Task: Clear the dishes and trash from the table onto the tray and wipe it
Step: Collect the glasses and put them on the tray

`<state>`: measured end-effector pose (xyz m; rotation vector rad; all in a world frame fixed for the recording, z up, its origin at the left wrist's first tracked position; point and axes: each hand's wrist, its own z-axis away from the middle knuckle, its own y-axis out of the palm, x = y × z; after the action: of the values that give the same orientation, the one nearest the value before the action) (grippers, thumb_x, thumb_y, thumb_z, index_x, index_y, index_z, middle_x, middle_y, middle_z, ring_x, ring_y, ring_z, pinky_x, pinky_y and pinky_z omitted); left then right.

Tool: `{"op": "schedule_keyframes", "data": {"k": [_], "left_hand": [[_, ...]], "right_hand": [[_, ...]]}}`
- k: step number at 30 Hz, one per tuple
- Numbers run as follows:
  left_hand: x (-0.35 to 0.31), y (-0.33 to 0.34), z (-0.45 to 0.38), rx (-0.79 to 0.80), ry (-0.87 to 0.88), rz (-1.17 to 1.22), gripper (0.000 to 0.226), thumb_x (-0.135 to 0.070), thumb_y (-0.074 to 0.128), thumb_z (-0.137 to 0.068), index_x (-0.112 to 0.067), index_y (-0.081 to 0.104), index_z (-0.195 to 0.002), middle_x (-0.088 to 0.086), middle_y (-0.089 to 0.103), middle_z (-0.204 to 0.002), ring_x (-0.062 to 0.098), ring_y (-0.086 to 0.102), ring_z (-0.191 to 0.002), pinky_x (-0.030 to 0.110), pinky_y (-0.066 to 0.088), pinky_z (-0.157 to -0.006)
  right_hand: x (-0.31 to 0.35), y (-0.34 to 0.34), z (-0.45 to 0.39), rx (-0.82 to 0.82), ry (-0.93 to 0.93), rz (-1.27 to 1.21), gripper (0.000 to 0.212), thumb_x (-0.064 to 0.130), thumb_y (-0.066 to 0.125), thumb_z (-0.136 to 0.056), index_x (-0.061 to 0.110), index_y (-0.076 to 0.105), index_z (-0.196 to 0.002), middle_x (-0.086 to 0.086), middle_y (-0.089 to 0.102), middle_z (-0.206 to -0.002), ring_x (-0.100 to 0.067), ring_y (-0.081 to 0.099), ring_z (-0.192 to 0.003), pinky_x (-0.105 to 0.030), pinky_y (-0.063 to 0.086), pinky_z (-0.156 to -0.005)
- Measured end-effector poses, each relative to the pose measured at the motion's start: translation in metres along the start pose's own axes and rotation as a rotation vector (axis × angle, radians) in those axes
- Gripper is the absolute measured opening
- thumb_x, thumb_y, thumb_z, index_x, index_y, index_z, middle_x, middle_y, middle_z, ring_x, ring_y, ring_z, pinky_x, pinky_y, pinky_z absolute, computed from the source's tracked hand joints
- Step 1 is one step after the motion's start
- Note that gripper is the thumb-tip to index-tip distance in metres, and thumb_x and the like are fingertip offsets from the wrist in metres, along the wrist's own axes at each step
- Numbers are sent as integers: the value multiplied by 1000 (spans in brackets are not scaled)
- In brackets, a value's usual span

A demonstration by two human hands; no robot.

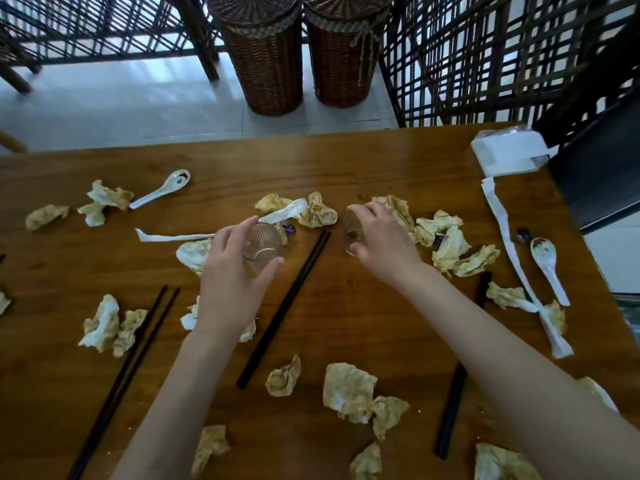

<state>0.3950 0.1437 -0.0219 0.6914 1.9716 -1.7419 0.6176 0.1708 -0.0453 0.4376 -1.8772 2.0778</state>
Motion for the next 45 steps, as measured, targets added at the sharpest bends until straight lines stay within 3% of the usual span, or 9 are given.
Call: {"op": "schedule_keyframes", "data": {"k": [6,9,12,18,23,30,35,39,45], "left_hand": [[-9,-12,9,-2,53,0,64,-28,77,-74,-23,48,-132,-5,50,-118,4,46,-97,5,32,-72],[-18,-23,22,6,89,14,64,-27,77,-73,-21,49,-131,-2,52,-117,8,50,-97,12,35,-77],[-33,-31,43,15,112,39,63,-27,77,-73,-21,50,-130,-3,53,-116,9,50,-97,17,38,-79],[-79,-35,94,68,186,70,65,-24,80,-71,-22,51,-129,-3,53,-117,1,44,-92,1,35,-63],[-134,-26,141,152,271,152,65,-25,80,-71,-23,51,-128,-8,50,-112,3,50,-86,-4,37,-66],[-229,2,227,162,380,218,68,-27,82,-67,-25,51,-127,-8,53,-112,3,52,-86,2,37,-59],[-298,43,301,178,389,277,64,-32,79,-68,-23,53,-125,-11,51,-109,-2,46,-92,-1,35,-69],[-338,77,342,157,378,300,60,-30,82,-66,-19,57,-119,-8,55,-108,-6,41,-91,-7,26,-76],[-399,130,376,193,376,283,59,-31,82,-66,-21,57,-119,-10,56,-109,-5,43,-93,-6,28,-78]], "right_hand": [[5,-17,34,-9,15,-95,63,16,66,-84,19,37,-139,-4,39,-140,-24,42,-125,-31,43,-94],[10,-35,69,-46,25,-140,64,19,69,-80,20,41,-137,0,41,-138,-20,44,-124,-29,41,-96],[11,-55,112,-82,46,-165,64,23,72,-78,22,43,-135,4,44,-133,-14,46,-120,-17,37,-91],[5,-93,195,-114,151,-183,68,31,75,-75,27,44,-134,7,46,-130,-10,47,-115,-14,33,-88],[-18,-124,274,-185,240,-172,67,31,76,-74,24,45,-133,6,48,-127,-11,48,-113,-15,33,-90],[-82,-164,400,-260,346,-182,66,33,76,-73,21,46,-131,5,49,-125,-10,48,-113,-19,34,-95],[-147,-192,490,-286,401,-185,66,26,76,-73,15,47,-131,-1,50,-125,-16,50,-112,-30,43,-96],[-197,-206,539,-289,409,-178,62,22,75,-72,13,49,-129,-2,52,-119,-16,53,-105,-24,40,-91],[-277,-216,577,-284,443,-170,60,18,75,-71,10,52,-126,-4,54,-117,-18,54,-102,-18,37,-85]]}}
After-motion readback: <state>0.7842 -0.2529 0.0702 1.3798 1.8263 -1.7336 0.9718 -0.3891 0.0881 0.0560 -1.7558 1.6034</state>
